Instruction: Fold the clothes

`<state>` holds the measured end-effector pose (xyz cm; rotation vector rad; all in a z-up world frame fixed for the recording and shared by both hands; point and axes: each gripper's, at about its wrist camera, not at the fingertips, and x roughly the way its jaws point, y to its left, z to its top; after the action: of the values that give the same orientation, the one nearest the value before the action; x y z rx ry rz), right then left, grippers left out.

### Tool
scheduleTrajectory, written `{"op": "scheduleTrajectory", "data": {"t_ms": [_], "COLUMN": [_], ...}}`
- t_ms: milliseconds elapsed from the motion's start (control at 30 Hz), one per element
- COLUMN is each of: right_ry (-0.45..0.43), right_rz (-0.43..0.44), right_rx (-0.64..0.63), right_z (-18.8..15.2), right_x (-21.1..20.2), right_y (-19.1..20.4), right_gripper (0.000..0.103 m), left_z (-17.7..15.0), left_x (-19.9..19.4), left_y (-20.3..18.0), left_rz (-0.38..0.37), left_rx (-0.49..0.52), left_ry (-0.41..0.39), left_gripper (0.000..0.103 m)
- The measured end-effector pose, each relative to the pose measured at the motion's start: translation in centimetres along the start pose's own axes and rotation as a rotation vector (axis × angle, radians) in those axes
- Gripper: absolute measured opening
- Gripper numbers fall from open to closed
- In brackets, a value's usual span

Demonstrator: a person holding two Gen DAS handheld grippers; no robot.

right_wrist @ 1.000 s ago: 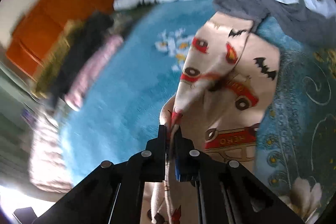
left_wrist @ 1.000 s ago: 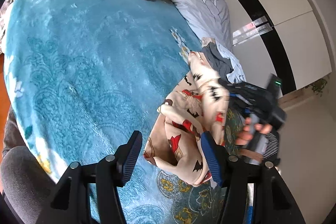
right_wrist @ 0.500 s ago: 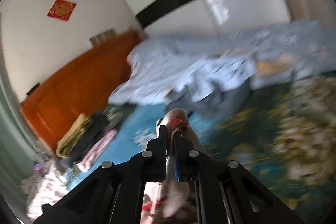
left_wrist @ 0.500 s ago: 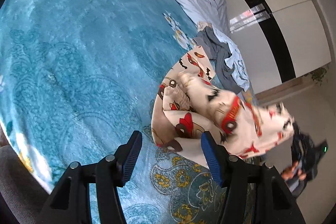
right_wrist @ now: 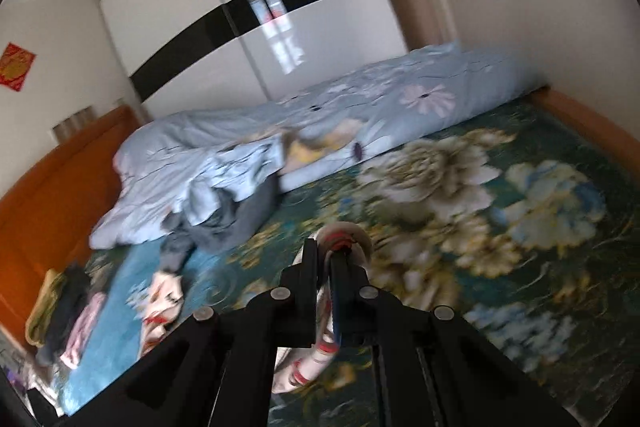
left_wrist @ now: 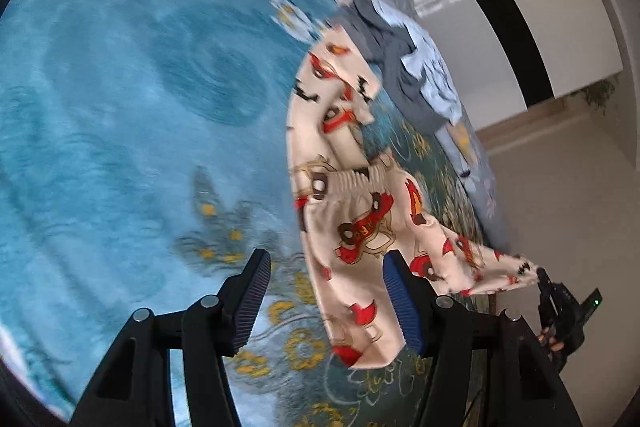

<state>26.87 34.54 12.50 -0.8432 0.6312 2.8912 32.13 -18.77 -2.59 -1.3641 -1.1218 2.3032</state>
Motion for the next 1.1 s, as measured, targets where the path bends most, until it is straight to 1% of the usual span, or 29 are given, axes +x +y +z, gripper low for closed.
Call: {"op": "scheduleTrajectory", "data": {"t_ms": [100,167,267,400,500,567,800,1033,1100], "right_ry": [0.048,0.06,0.089,0.116,0.129,0.139,0.185,0.203,0.205], "right_rz": [0.012,0.003,-0.004,-0.003,-0.013,-0.021,-0.035,-0.027,-0.027], "right_rx": [0.009,-0.013,-0.04,-0.041,-0.034,-0.022,-0.008,0.022,0.022], "right_z": [-0.5,-1.3,-2.5,-3.4,-3.7,-4.0,-5.5,-6.1,-6.2], "right_x": [1.2,1.6,2.2,2.7,2.9,2.9,3.5,3.8,3.9], "right_y": [-0.5,-0.3,-0.2,-0.9,-1.6,-2.3,-3.4,-4.1,-4.1], "right_gripper": [0.005,0.005,0.005,0.006,0.006,0.006,0.006,0.006,0.006], "left_z": [0.7,1.3,2.5,3.8,3.6,3.4,3.5,2.6,2.7], "left_x": [1.8,2.9,4.5,6.1,6.6,7.2,7.2,7.8,7.8], "left_y": [-1.2,-2.0,-2.3,-2.0,-2.5,-2.8,-0.8,-0.7,-0.3], "left_rz": [0.003,0.008,0.019,0.003,-0.003,-0.018,-0.054,-0.08,-0.095], "left_rx": [0.048,0.088,0.118,0.137,0.185,0.196,0.101,0.082,0.049], "left_ry": [0.005,0.001,0.01,0.001,-0.007,0.006,-0.008,0.011,0.009], "left_gripper": [0.063,0.063,0.061,0.061,0.061,0.06,0.06,0.06,0.06]}}
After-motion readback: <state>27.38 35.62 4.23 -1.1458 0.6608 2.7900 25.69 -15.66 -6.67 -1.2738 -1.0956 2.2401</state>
